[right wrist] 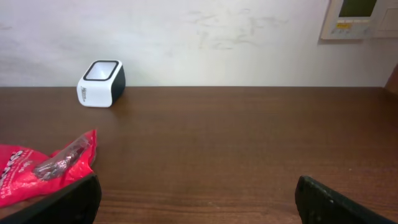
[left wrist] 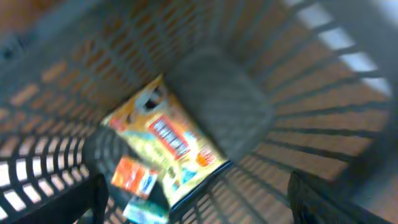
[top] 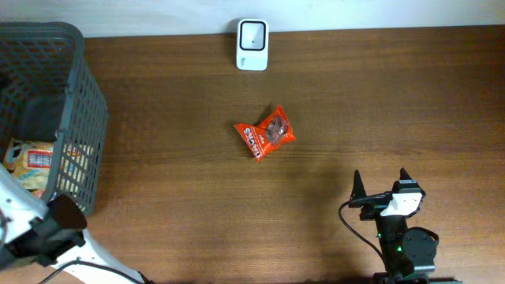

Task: Scan the item barcode
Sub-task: 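Grasp the yellow snack bag in the basket with left gripper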

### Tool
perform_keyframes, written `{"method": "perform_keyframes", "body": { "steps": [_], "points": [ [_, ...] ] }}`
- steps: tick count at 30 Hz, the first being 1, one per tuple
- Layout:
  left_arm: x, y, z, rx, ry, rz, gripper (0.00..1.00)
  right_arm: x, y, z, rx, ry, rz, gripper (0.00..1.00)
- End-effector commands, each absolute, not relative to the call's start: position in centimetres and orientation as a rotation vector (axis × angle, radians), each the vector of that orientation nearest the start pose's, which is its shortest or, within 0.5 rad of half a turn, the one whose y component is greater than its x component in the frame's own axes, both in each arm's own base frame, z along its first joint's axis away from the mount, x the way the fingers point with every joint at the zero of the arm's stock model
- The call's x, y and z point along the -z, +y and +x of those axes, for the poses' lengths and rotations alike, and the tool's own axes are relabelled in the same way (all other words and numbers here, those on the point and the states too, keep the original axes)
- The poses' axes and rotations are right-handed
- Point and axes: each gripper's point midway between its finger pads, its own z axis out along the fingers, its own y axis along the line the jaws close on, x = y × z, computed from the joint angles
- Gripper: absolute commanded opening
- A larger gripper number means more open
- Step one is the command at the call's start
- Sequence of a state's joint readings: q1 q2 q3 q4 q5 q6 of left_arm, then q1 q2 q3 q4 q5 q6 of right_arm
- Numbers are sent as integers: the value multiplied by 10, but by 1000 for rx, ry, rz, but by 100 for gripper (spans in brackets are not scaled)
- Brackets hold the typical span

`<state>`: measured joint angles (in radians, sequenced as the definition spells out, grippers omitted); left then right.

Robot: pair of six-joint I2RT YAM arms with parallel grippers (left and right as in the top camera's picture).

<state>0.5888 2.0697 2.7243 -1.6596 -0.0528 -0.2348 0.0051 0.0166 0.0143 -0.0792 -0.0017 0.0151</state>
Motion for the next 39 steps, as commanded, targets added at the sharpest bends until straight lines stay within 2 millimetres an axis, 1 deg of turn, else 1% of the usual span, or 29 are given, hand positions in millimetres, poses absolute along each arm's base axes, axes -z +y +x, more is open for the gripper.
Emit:
{"method": "perform_keyframes", "body": {
  "steps": [1,2,3,6,7,9,11,13,16,17,18,19,20,21,22,24,25,26,27,28,29,30,31,32,33,34,36,37,39],
  "points": [
    [-259,283,356,-199,2400,-1336,89,-154,1,246,-14,1658,5,98],
    [-242,283,362,-172,2419,-1339,88,-154,1,246,-14,1658,5,98],
    [-208,286,372,-146,2446,-1342,85,-154,1,246,-15,1658,5,98],
    [-161,284,387,-124,2469,-1323,77,-154,1,246,-14,1658,5,98],
    [-142,278,390,-122,2490,-1311,76,-154,1,246,-15,1658,6,98],
    [-110,269,389,-124,2530,-1308,72,-154,1,246,-14,1658,5,98],
    [-82,275,378,-206,2507,-1390,66,-154,1,246,-15,1658,5,98],
    [-54,278,368,-264,2488,-1432,66,-154,1,246,-14,1658,5,98],
    [-33,272,356,-272,2517,-1448,65,-154,1,246,-15,1658,5,99],
    [-33,273,354,-290,2518,-1451,57,-154,1,246,-14,1658,5,98],
    [-33,273,355,-290,2517,-1450,32,-154,1,246,-14,1658,5,98],
    [-36,273,355,-289,2514,-1447,10,-154,1,246,-15,1658,5,98],
    [-43,274,356,-289,2505,-1440,0,-154,1,246,-14,1658,5,98],
    [-51,275,358,-290,2488,-1432,0,-154,1,246,-15,1658,5,98],
    [-72,278,362,-289,2445,-1415,0,-154,1,246,-14,1658,5,99],
    [-139,283,375,-266,2319,-1355,0,-154,1,246,-15,1658,6,98],
    [-164,281,379,-238,2272,-1326,0,-154,1,246,-14,1658,5,98],
    [-219,270,387,-144,2174,-1245,0,-154,1,246,-14,1658,5,98],
    [-265,257,391,-54,2094,-1162,0,-154,1,246,-14,1658,5,98],
    [-293,247,391,-5,2048,-1108,0,-154,1,246,-14,1658,5,98],
    [-344,227,387,71,1956,-1001,0,-154,1,246,-14,1658,5,99],
    [-382,209,380,125,1888,-911,0,-154,1,246,-14,1658,5,98],
    [-420,184,369,177,1822,-799,0,-154,1,246,-15,1658,5,98],
    [-441,168,363,202,1791,-723,0,-154,1,246,-14,1658,5,98],
    [-466,143,356,238,1753,-611,0,-154,1,246,-14,1658,5,98],
    [-495,103,346,306,1706,-459,0,-154,1,246,-15,1658,5,98],
    [-524,40,338,442,1663,-245,0,-154,1,246,-14,1658,5,98],
    [-529,-4,337,532,1667,-107,0,-154,1,246,-14,1658,5,98],
    [-519,-69,343,615,1703,117,0,-154,1,246,-15,1658,5,99]
  ]
}}
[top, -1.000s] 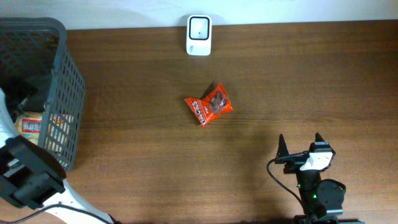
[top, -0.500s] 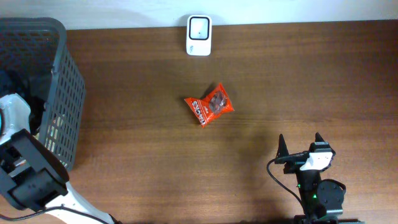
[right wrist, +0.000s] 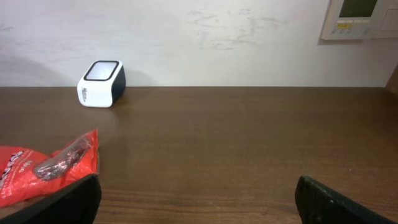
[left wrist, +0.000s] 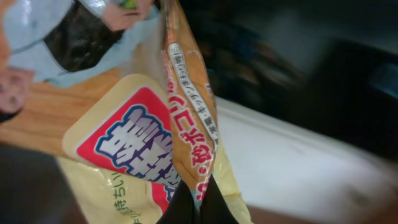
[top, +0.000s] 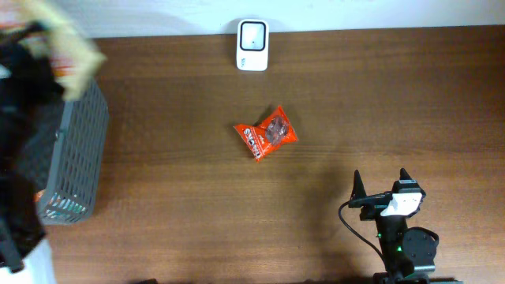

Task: Scan the item barcode
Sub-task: 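Grasp the yellow snack bag in the basket with left gripper, then place the yellow snack bag beside the red bag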

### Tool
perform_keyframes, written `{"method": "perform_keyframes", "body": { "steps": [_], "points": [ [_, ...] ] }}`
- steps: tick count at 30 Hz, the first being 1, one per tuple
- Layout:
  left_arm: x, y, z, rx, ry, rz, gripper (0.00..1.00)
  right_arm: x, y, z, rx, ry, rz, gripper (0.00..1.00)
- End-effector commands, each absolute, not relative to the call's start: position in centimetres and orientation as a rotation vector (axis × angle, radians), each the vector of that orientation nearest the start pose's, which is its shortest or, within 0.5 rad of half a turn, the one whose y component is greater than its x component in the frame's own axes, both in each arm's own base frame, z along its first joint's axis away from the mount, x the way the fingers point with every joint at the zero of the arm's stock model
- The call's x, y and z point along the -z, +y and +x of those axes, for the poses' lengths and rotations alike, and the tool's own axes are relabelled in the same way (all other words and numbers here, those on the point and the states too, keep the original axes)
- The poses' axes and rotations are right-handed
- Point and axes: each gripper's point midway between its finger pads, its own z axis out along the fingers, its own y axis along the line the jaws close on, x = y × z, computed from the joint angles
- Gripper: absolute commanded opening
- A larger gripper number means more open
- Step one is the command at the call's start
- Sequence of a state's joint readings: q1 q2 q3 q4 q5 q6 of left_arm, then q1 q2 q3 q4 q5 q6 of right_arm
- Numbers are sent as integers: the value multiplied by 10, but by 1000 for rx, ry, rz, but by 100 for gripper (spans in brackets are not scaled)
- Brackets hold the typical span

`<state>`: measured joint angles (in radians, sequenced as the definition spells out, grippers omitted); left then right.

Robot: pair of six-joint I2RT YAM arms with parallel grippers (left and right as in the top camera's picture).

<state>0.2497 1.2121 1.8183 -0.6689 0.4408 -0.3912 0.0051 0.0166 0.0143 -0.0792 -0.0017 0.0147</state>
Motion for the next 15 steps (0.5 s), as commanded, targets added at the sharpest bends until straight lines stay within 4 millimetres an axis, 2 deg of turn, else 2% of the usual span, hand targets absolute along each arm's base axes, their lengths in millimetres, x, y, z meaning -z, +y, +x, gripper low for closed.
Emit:
{"method": "perform_keyframes", "body": {
  "steps": [1,2,3,4,6,8,10,11,12,13,15],
  "points": [
    [-508,-100,350,640,1729,218,0,-154,1,246,-15,1658,6,98],
    [-494,-124,360,639,1758,286,0,-154,1,246,-14,1658,5,98],
    [-468,-159,375,644,1811,376,0,-154,1,246,-14,1658,5,98],
    [-431,-194,393,653,1889,459,0,-154,1,246,-14,1658,5,98],
    [-389,-228,408,677,1980,519,0,-154,1,246,-15,1658,5,98],
    [-325,-277,419,698,2089,650,0,-154,1,246,-14,1658,5,98],
    [-254,-324,420,716,2193,780,0,-154,1,246,-15,1658,5,99],
    [-226,-340,421,701,2235,807,0,-154,1,246,-14,1658,5,98],
    [-209,-347,423,677,2257,817,0,-154,1,246,-15,1658,6,98],
    [-183,-357,426,623,2288,828,0,-154,1,246,-14,1658,5,98],
    [-161,-373,423,613,2303,858,0,-154,1,246,-14,1658,5,98]
  ]
}}
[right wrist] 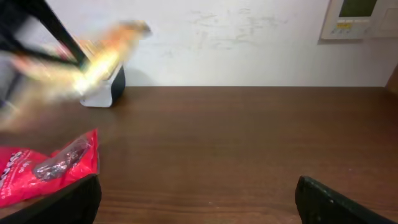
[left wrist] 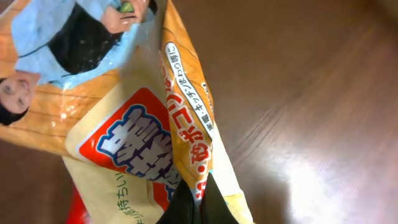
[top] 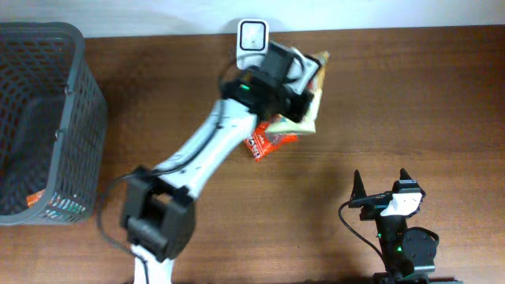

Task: Scan the item barcode
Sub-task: 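Place the yellow snack bag beside the red bag, then grasp the orange juice box in the basket with left gripper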

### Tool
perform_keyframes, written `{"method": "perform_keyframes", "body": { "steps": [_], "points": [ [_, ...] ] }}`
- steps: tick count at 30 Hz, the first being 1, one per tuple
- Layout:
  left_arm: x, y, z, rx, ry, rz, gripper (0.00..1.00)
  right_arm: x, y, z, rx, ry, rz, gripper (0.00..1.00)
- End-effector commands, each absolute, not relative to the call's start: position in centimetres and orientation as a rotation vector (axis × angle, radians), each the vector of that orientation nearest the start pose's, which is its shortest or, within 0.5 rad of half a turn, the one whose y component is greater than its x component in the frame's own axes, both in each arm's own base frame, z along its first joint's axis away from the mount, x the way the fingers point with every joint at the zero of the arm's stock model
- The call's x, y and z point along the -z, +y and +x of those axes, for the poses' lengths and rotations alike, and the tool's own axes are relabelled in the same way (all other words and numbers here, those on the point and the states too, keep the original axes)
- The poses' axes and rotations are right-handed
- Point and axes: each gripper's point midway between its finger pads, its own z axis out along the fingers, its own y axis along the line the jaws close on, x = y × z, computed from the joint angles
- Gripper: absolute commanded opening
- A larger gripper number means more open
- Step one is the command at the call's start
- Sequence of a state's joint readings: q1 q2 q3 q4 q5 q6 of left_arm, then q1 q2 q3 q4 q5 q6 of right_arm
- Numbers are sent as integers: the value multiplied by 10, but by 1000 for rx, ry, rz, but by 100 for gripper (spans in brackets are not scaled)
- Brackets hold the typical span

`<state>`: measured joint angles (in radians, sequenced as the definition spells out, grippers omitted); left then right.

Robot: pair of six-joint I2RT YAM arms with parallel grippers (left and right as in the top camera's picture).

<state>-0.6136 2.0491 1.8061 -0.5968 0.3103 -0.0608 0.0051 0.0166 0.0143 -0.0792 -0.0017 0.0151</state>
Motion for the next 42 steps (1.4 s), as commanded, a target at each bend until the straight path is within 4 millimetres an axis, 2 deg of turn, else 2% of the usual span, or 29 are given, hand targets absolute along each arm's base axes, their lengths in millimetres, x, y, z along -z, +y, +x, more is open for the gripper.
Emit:
{"method": "perform_keyframes", "body": {
  "steps": [1,3,4,5,7,8,9,10,11,14,15,16,18,19,21,23,24,25,27,28,31,34,35,37,40,42],
  "points": [
    [-155,-382,418,624,2306,870,0,-154,1,246,-14,1658,5,98],
    [-148,-396,409,634,2303,907,2,-154,1,246,-14,1658,5,98],
    [-145,-401,403,639,2305,925,10,-154,1,246,-15,1658,5,98],
    [-145,-403,401,639,2306,932,32,-154,1,246,-14,1658,5,98],
    [-148,-405,403,643,2290,931,50,-154,1,246,-15,1658,5,98],
    [-160,-403,411,641,2266,920,69,-154,1,246,-15,1658,5,98],
    [-171,-400,416,639,2257,904,76,-154,1,246,-14,1658,5,99],
    [-191,-393,425,636,2240,878,82,-154,1,246,-14,1658,5,98],
    [-215,-380,434,626,2232,842,95,-154,1,246,-14,1658,5,99],
    [-285,-328,451,589,2212,728,98,-154,1,246,-14,1658,5,98],
    [-316,-296,457,551,2198,658,99,-154,1,246,-14,1658,5,98],
    [-335,-269,462,497,2191,593,99,-154,1,246,-14,1658,5,98],
    [-373,-183,468,319,2194,395,99,-154,1,246,-14,1658,5,98],
    [-385,-144,466,245,2198,306,99,-154,1,246,-14,1658,5,98],
    [-411,-41,450,98,2194,-31,99,-154,1,246,-15,1658,5,98],
    [-423,44,424,12,2164,-359,99,-154,1,246,-15,1658,5,98],
    [-424,65,416,-2,2154,-443,99,-154,1,246,-14,1658,5,99],
    [-422,118,393,-40,2120,-668,99,-154,1,246,-14,1658,5,98],
    [-411,176,365,-106,2093,-894,99,-154,1,246,-15,1658,5,98],
    [-401,197,354,-134,2104,-969,99,-154,1,246,-14,1658,5,98],
    [-350,247,319,-210,2195,-1208,99,-154,1,246,-15,1658,5,98],
    [-304,277,305,-202,2209,-1424,99,-154,1,246,-14,1658,5,99],
    [-282,285,303,-196,2240,-1473,99,-154,1,246,-14,1658,5,99],
    [-245,286,301,-175,2329,-1534,99,-154,1,246,-15,1658,6,99],
    [-185,281,311,-79,2434,-1589,99,-154,1,246,-15,1658,5,98],
    [-161,283,312,-71,2469,-1612,99,-154,1,246,-15,1658,6,98]
  ]
}}
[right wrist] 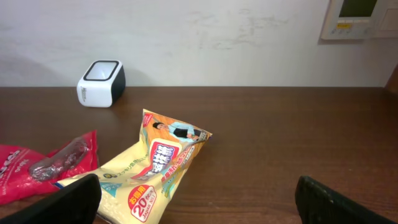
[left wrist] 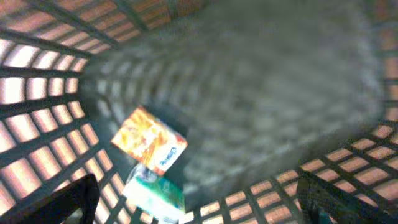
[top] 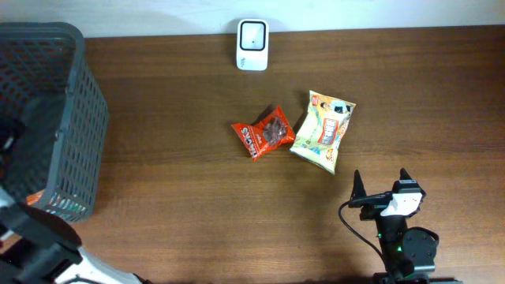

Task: Scan the item barcode
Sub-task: 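Grasp the orange juice box in the basket with left gripper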

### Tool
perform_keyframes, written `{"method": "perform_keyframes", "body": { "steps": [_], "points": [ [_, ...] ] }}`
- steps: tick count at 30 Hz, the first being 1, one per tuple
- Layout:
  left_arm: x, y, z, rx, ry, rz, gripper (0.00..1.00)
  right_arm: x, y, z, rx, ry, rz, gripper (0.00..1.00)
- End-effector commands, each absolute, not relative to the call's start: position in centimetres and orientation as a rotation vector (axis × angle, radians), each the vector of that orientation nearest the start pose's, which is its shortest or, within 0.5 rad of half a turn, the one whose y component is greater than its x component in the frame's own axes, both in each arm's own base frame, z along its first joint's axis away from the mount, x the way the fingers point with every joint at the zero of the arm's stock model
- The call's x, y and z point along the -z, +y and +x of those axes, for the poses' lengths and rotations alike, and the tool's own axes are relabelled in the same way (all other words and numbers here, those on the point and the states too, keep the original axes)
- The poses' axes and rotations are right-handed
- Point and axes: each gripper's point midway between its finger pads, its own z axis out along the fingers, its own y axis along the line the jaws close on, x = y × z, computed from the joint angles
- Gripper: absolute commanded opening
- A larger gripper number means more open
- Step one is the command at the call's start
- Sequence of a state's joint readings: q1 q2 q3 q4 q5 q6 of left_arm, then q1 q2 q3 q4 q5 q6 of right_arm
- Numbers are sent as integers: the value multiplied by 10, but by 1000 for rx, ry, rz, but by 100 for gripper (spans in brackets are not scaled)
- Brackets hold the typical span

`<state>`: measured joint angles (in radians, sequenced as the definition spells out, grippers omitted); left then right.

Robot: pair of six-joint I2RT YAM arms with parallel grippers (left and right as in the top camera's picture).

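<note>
A yellow snack bag (top: 323, 131) (right wrist: 155, 165) lies flat on the brown table, just right of a red snack packet (top: 263, 132) (right wrist: 43, 163). The white barcode scanner (top: 252, 34) (right wrist: 101, 75) stands at the table's far edge by the wall. My left gripper (left wrist: 199, 205) is open inside the grey basket (top: 47, 118), looking down on an orange box (left wrist: 149, 138) and a green-and-white pack (left wrist: 155, 196). My right gripper (top: 381, 183) (right wrist: 199, 199) rests open near the front edge and holds nothing.
The basket's mesh walls (left wrist: 37, 93) surround the left gripper on all sides. A white wall (right wrist: 199, 37) runs behind the table with a control panel (right wrist: 357, 18) at its right. Bare tabletop (top: 426, 95) lies right of the yellow bag.
My left gripper held the yellow bag up by the scanner. The bag now lies on the table right of the red packet, and the gripper is open inside the basket.
My left gripper was open over the yellow bag in the basket. Then it was shut on the bag above the basket, then held it at the scanner. Now the bag lies on the table and the gripper is back in the basket. The right arm stayed still.
</note>
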<state>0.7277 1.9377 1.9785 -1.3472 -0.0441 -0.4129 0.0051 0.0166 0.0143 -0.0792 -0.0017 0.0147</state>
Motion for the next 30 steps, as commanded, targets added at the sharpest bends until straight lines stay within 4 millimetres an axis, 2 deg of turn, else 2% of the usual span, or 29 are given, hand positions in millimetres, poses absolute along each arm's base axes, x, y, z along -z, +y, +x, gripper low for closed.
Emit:
{"method": "perform_keyframes", "body": {
  "steps": [1,2,4,5,7,9,11,14,15,16,17,19,21,22,24,25,28,29,30],
  "points": [
    [-143,284,312,-70,2493,-1628,100,-154,1,246,-15,1658,5,98],
    [-126,284,313,-65,2520,-1645,99,-154,1,246,-15,1658,5,98],
    [-109,283,309,-68,2554,-1668,93,-154,1,246,-14,1658,5,98],
    [-102,280,307,-65,2573,-1680,93,-154,1,246,-15,1658,5,98],
    [-83,272,295,-82,2606,-1756,93,-154,1,246,-15,1658,6,98],
    [-63,269,271,-224,2594,-1896,92,-154,1,246,-14,1658,5,98],
    [-51,266,257,-289,2583,-1968,92,-154,1,246,-15,1658,5,98],
    [-42,264,256,-286,2551,-2006,91,-154,1,246,-15,1658,6,99],
    [-40,267,259,-288,2537,-1996,85,-154,1,246,-15,1658,5,98],
    [-37,269,261,-291,2524,-1989,74,-154,1,246,-14,1658,5,99],
    [-36,272,264,-292,2511,-1980,57,-154,1,246,-15,1658,5,99],
    [-36,275,268,-290,2490,-1967,36,-154,1,246,-14,1658,5,99],
    [-36,277,270,-288,2482,-1962,8,-154,1,246,-14,1658,5,98],
    [-36,277,271,-284,2481,-1961,0,-154,1,246,-14,1658,5,98],
    [-42,279,281,-237,2530,-1865,0,-154,1,246,-15,1658,6,98],
    [-53,278,295,-150,2573,-1749,0,-154,1,246,-14,1658,5,99],
    [-104,275,330,48,2538,-1587,0,-154,1,246,-14,1658,5,98],
    [-135,274,344,116,2480,-1537,0,-154,1,246,-15,1658,5,99],
    [-183,268,365,227,2406,-1403,0,-154,1,246,-14,1658,5,98]
  ]
}}
